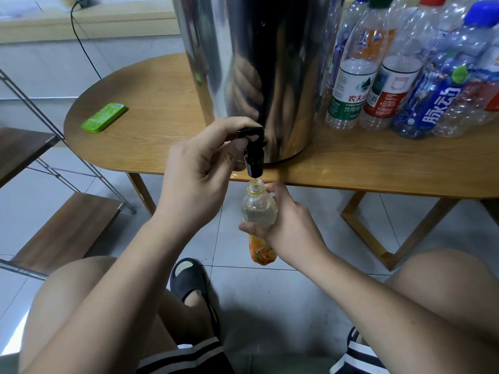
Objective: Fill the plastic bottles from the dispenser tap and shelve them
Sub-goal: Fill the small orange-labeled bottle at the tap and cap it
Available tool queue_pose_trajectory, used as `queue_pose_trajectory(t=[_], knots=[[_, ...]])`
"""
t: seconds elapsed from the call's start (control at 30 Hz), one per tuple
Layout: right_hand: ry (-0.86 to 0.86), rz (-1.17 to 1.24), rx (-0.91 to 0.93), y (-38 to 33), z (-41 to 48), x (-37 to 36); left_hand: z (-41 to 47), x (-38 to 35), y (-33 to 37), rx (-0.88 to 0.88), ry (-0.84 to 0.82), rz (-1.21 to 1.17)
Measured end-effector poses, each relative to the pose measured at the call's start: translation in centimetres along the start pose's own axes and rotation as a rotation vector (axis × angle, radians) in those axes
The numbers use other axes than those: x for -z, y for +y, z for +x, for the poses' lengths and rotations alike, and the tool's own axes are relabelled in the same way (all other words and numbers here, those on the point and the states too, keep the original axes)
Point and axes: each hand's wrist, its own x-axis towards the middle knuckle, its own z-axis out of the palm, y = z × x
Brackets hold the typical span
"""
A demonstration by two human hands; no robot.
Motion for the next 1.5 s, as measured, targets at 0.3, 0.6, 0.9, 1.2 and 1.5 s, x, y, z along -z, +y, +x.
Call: queue_pose_trajectory(t=[0.3, 0.6, 0.9, 1.2, 1.5], knots=[[-0.006, -0.001, -0.001, -0.1, 0.0, 0.1, 0.1, 0.2, 0.0, -0.044, 0.001, 0.051], [-0.004, -0.001, 0.001, -0.1, -0.1, 0.2, 0.3, -0.3, 0.2, 0.009, 0.018, 0.047], [-0.019, 0.02, -0.039, -0.4, -0.2, 0.4, 1.0, 3.0, -1.2, 0.101, 0.111, -0.081], [-0.009, 0.015, -0.036, -0.3, -0.3, 0.4, 0.9, 4.9, -8.8, 0.411, 0.035, 0.405], [-0.025, 0.002, -0.032, -0.4, -0.7, 0.8, 1.4, 1.8, -9.1, 0.374, -0.059, 0.472]])
